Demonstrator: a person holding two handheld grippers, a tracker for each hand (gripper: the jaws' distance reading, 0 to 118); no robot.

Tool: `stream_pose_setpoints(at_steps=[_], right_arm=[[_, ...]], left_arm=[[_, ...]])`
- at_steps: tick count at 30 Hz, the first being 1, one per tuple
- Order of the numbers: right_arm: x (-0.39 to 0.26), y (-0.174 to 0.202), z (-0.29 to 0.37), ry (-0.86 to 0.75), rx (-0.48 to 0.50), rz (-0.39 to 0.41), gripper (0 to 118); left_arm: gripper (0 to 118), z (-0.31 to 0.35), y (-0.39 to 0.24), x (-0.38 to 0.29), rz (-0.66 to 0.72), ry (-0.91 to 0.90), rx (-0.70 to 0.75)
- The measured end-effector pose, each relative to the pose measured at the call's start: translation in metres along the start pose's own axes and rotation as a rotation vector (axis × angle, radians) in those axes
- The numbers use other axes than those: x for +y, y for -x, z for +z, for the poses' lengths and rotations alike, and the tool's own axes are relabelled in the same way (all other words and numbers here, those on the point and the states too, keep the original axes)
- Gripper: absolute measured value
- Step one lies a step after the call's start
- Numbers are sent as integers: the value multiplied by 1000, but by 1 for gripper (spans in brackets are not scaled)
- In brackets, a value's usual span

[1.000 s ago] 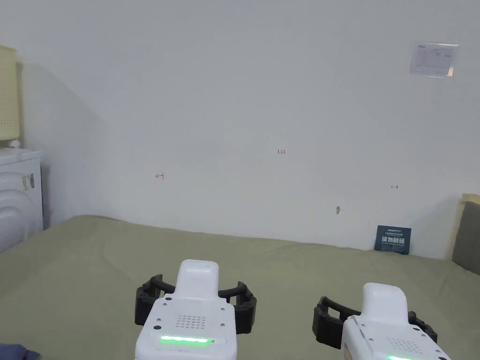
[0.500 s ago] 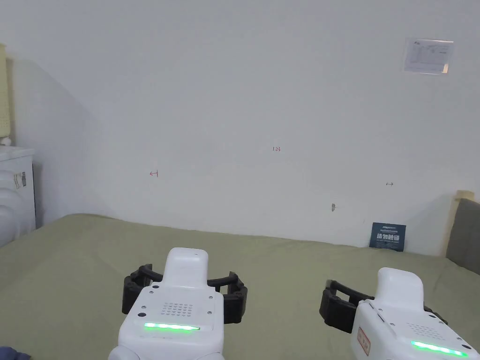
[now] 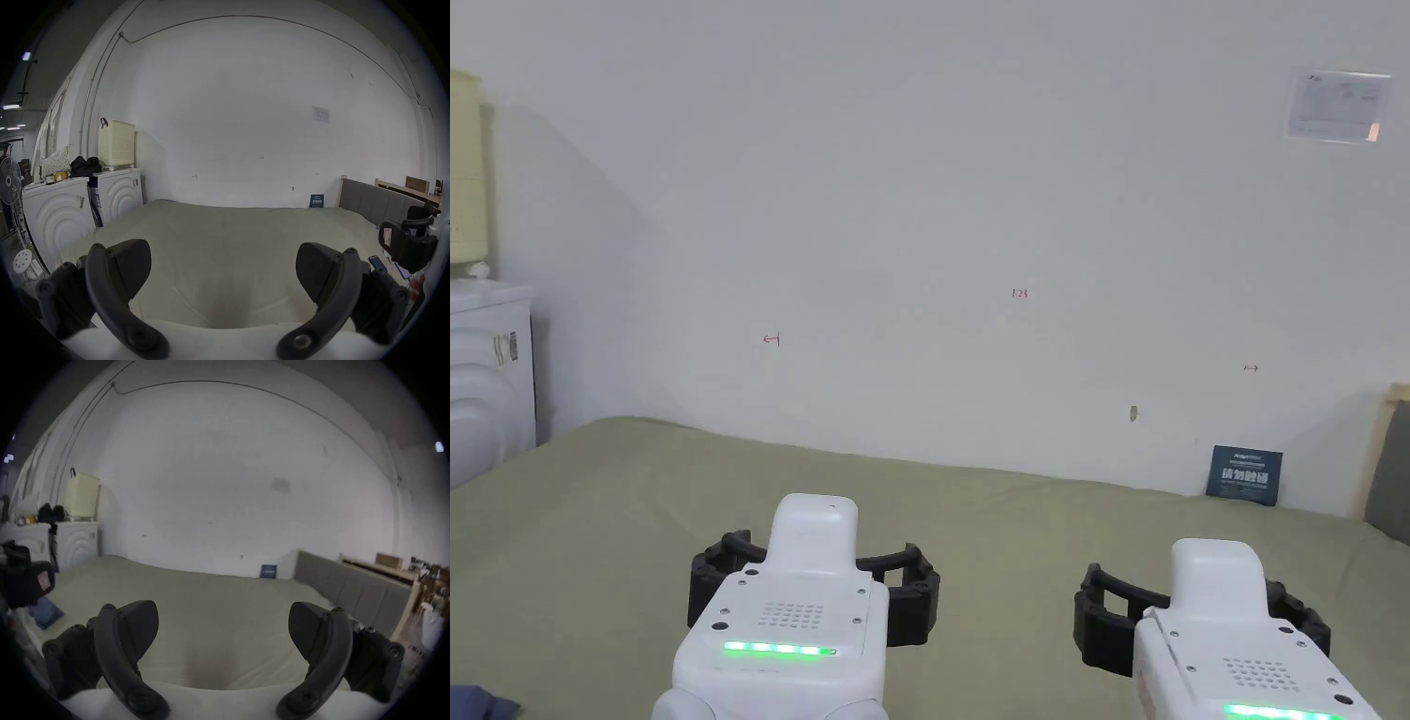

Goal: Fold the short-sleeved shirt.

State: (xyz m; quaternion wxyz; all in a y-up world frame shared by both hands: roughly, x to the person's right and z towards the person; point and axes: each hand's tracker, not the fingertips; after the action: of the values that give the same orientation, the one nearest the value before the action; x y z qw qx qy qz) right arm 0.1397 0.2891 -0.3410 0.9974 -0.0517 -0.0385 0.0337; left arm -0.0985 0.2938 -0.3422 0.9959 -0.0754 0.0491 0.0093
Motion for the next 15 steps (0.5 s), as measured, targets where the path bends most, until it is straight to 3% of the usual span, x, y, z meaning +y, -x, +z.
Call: stream_pose_setpoints(at_steps=[3, 7, 12, 15], right_arm=[[1, -7, -7, 56, 91, -70, 110], [2, -5, -5, 39, 43, -50, 110], [7, -13, -3, 44, 69, -109, 110], [3, -13, -3, 25, 49, -91, 110]], left_arm=[[118, 0, 2, 1, 10, -1, -6], [118, -2, 4, 1, 18, 1, -6], [118, -4, 3, 2, 20, 17, -16], [118, -5, 3, 4, 18, 18, -16]])
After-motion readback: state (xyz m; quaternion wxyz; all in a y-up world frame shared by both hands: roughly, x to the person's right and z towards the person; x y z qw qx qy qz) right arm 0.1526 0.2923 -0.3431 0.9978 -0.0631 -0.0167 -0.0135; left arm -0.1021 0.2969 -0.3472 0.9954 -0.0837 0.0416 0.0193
